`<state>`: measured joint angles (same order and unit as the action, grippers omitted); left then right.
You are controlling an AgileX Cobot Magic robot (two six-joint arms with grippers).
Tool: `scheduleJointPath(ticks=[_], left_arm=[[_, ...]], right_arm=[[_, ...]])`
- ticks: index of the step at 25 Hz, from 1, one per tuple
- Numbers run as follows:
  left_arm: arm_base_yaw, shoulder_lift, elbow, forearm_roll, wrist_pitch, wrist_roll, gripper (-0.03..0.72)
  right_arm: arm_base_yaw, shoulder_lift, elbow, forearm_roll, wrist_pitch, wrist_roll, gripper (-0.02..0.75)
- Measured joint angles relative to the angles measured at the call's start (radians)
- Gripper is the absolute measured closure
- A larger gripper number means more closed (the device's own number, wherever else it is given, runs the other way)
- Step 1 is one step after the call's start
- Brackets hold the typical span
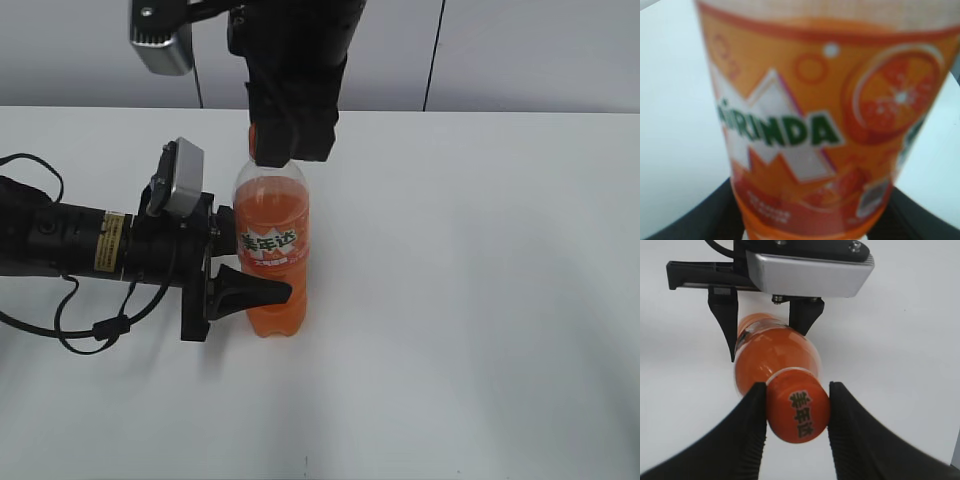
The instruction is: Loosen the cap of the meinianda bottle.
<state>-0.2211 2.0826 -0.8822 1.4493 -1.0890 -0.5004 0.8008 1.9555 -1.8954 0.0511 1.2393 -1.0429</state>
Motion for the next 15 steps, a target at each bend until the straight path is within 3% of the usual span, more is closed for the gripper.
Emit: scheduleJointPath(ticks=[3,9,15], left_arm=[[0.000,0.000,0.000,0.000,0.000,-0.001,0.279],[0.000,0.000,0.000,0.013,-0.005,-0.004,0.279],[0.000,0.000,0.000,0.016,-0.007,-0.004,0.279]], right_arm=[[0.000,0.000,0.000,0.005,-0.005,0.000,0.425],[-0.001,-0.003,0.000,0.009,-0.009,-0.001,0.239],[-0.001,-0.036,0.000,0.019,-0.009,0.082,0.209]])
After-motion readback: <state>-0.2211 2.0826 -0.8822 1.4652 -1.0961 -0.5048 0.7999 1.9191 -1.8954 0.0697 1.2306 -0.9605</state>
